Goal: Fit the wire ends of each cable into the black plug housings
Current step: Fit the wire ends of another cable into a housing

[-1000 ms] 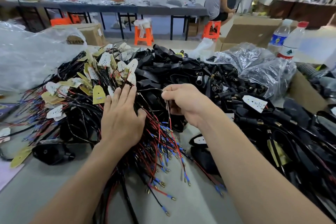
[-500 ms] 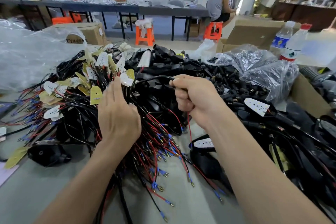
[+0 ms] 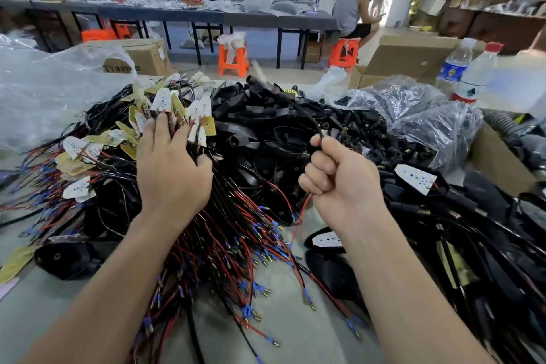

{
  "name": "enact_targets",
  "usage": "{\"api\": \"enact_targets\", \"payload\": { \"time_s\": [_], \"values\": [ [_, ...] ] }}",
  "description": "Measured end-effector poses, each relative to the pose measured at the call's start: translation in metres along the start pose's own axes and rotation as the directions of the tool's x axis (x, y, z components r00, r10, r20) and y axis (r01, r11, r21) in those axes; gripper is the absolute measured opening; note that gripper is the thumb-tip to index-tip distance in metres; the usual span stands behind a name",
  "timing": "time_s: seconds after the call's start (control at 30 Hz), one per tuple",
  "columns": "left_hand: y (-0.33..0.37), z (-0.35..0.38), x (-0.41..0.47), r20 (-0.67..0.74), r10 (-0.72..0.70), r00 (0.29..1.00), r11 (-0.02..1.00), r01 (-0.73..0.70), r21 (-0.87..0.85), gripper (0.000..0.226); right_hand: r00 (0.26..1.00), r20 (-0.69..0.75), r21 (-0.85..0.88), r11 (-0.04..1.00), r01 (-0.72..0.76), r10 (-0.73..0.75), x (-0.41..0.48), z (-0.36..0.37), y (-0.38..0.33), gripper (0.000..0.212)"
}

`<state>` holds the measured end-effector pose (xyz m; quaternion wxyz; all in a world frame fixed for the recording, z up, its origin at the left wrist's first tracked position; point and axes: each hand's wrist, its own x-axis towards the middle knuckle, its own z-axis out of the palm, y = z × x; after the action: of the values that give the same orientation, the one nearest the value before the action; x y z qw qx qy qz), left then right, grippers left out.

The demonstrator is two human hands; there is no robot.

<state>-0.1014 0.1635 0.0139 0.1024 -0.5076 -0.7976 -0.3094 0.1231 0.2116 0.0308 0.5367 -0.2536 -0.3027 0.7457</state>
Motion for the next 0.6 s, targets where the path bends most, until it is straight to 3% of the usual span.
{"api": "enact_targets", "payload": {
  "time_s": [0.07, 0.13, 0.17, 0.23, 0.3, 0.37, 0.43, 0.47, 0.6],
  "values": [
    [0.014, -0.006, -0.01, -0.093, 0.15, 0.984, 0.978, -0.161, -0.129, 0.059, 0.999, 0.054, 0.184, 0.983, -0.015, 0.005, -0.001, -0.004, -0.001, 0.023],
    [0.037, -0.011, -0.022, 0.017, 0.262, 0.965, 0.884, -0.232, -0.406, 0.046, 0.995, 0.085, 0.249, 0.968, 0.026, -0.048, -0.001, -0.008, 0.0, 0.017],
    [0.05, -0.01, -0.027, 0.179, 0.314, 0.932, 0.824, -0.174, -0.539, 0.037, 0.993, 0.085, 0.252, 0.966, 0.057, -0.081, -0.002, -0.009, 0.002, 0.013],
    [0.071, -0.002, -0.037, 0.486, 0.419, 0.767, 0.73, 0.034, -0.682, 0.031, 0.99, 0.071, 0.246, 0.964, 0.101, -0.122, -0.003, -0.012, 0.006, 0.009],
    [0.081, 0.012, -0.043, 0.604, 0.443, 0.662, 0.709, 0.153, -0.688, 0.021, 0.986, 0.05, 0.209, 0.967, 0.146, -0.16, -0.004, -0.021, 0.005, 0.01],
    [0.077, 0.024, -0.041, 0.59, 0.388, 0.708, 0.732, 0.152, -0.664, 0.023, 0.981, -0.003, -0.022, 0.98, 0.196, -0.196, -0.006, -0.033, 0.004, 0.022],
    [0.069, 0.034, -0.039, 0.501, 0.311, 0.808, 0.73, 0.134, -0.67, 0.026, 0.968, -0.052, -0.433, 0.879, 0.2, -0.245, -0.011, -0.039, 0.005, 0.03],
    [0.065, 0.039, -0.041, 0.458, 0.289, 0.841, 0.694, 0.145, -0.705, 0.026, 0.966, -0.054, -0.552, 0.814, 0.182, -0.253, -0.013, -0.04, 0.007, 0.029],
    [0.06, 0.05, -0.056, 0.361, 0.258, 0.896, 0.665, 0.106, -0.739, 0.025, 0.955, -0.114, -0.52, 0.835, 0.179, -0.275, -0.017, -0.037, 0.008, 0.022]
  ]
}}
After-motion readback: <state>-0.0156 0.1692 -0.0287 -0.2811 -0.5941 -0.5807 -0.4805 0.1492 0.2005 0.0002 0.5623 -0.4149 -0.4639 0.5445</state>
